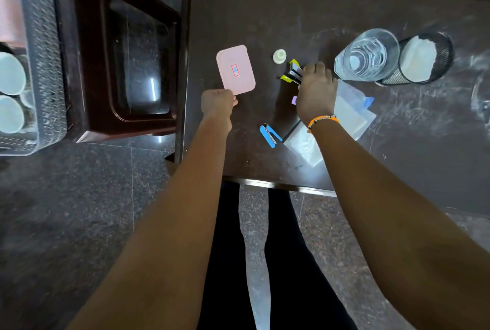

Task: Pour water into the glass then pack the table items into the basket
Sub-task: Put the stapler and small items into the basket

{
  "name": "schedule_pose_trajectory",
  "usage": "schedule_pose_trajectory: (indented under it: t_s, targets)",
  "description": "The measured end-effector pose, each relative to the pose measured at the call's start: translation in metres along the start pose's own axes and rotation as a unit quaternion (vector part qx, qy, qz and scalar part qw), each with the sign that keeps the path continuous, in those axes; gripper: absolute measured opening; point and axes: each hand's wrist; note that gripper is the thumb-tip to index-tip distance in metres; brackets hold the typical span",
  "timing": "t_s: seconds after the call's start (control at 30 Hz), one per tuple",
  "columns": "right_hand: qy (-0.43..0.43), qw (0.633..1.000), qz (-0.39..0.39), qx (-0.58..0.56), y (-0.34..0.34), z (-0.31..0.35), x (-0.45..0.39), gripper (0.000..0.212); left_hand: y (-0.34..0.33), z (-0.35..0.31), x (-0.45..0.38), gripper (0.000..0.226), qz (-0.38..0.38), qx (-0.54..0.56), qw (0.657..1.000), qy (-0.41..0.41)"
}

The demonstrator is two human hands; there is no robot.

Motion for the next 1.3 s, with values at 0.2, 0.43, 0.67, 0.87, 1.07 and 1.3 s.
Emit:
schedule_pose_trajectory:
  t_s: [0.2,0.43,0.67,0.87,1.07,1.3]
  targets:
    - [0.002,0.998,-0.048,-0.039,0.009,0.012,0.034,0.041,0.028,0.02,0.015,0.007,-0.025,-0.007,0.999,-0.033]
    - [0.122,0.971,-0.039,-0.204,0.036,0.076,0.079,0.035,0.097,0.041,0.039,0.014,-0.056,0.113,0.99,-0.068]
    - [0.216,0.916,-0.005,-0.337,0.067,0.164,0.109,0.031,0.184,0.028,0.047,0.015,-0.123,0.225,0.96,-0.116]
    - [0.203,0.908,-0.018,-0.367,0.079,0.263,0.11,0.031,0.268,-0.021,0.019,0.016,-0.161,0.213,0.944,-0.192]
    - [0.177,0.915,-0.039,-0.36,0.083,0.342,0.099,0.029,0.324,-0.092,-0.014,0.026,-0.163,0.143,0.932,-0.29]
    - [0.127,0.919,-0.05,-0.37,0.09,0.374,0.085,0.03,0.336,-0.167,-0.047,0.027,-0.227,-0.117,0.914,-0.315]
Point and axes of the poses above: each hand's wrist, its own x-axis away from the middle knuckle, its own y-axis out of the back of the hand, z = x × y, and after that the axes turned 3 degrees about -z, right-handed
